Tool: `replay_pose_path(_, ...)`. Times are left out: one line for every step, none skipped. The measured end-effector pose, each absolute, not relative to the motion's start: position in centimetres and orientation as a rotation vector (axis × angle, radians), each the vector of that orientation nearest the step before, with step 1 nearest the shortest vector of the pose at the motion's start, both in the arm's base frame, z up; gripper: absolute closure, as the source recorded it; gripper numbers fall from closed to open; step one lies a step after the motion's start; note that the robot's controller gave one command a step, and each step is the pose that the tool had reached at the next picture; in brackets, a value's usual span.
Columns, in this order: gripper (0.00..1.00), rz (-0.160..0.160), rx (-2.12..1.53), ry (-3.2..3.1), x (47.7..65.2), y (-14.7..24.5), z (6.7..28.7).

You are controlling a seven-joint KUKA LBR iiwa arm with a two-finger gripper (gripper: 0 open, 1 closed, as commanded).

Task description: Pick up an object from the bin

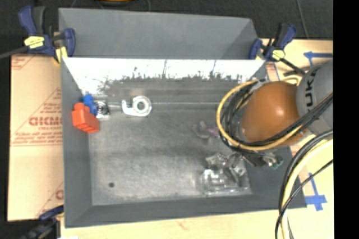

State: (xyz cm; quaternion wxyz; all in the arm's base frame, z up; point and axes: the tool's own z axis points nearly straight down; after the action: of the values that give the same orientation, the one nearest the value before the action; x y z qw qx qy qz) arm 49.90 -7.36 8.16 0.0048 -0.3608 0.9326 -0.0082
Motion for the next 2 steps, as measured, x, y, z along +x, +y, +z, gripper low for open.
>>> replay_pose_path(1.00,-0.010,-1.137,2.917,52.0,-7.8,16.9)
replay_pose_path(1.00,0.001,-0.865,3.012,53.5,-2.3,16.8)
